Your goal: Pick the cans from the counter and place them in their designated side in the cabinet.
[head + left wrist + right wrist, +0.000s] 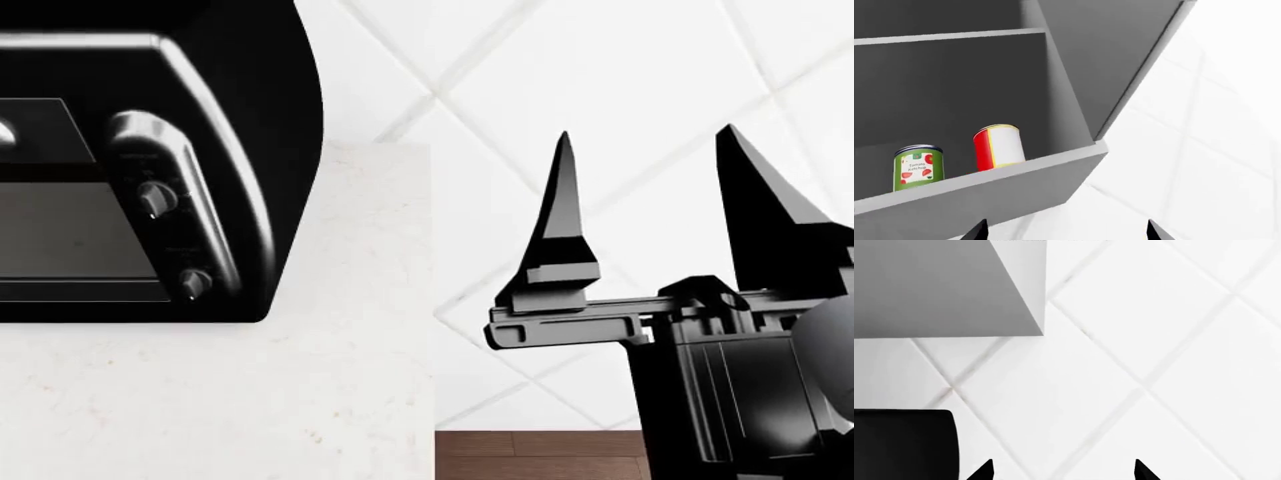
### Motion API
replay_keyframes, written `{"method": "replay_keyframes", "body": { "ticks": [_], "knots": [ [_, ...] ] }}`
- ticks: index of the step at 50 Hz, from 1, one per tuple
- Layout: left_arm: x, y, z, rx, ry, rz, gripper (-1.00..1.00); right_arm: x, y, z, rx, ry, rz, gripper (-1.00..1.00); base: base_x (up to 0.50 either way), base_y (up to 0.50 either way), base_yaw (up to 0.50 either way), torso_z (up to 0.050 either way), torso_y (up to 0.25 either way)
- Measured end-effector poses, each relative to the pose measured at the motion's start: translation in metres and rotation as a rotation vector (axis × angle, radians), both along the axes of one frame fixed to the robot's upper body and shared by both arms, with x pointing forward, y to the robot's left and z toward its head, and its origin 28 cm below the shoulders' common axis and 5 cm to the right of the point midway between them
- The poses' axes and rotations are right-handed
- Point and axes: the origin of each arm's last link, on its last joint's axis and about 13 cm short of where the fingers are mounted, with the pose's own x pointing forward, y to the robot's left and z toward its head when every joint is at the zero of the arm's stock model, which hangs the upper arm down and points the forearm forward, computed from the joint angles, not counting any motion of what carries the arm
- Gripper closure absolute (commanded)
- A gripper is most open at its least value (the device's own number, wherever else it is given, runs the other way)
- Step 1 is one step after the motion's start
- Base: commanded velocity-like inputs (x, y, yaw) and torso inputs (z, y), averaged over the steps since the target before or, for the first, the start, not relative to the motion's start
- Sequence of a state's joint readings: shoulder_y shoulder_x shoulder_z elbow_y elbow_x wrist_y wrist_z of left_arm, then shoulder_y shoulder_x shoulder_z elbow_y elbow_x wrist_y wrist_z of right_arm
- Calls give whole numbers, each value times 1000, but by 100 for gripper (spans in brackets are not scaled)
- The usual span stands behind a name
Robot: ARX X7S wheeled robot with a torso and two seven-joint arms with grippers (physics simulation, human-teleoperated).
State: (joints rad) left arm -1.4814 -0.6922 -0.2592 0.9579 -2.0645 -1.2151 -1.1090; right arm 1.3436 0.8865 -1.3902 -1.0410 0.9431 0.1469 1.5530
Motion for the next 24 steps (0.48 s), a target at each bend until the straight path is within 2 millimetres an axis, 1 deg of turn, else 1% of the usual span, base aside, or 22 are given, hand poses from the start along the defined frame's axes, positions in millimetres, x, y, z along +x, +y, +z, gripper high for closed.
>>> {"method": "replay_keyframes", "body": {
  "ticks": [11,24],
  "knots": [
    [-5,-3,-38,-28,31,-13,-100,1,-1,1,-3,-3,10,-100,0,0,0,0,0],
    [-3,-4,-66,-111,102,-8,-100,4,-2,-3,0,4,17,-100,0,0,0,0,0]
  ]
}}
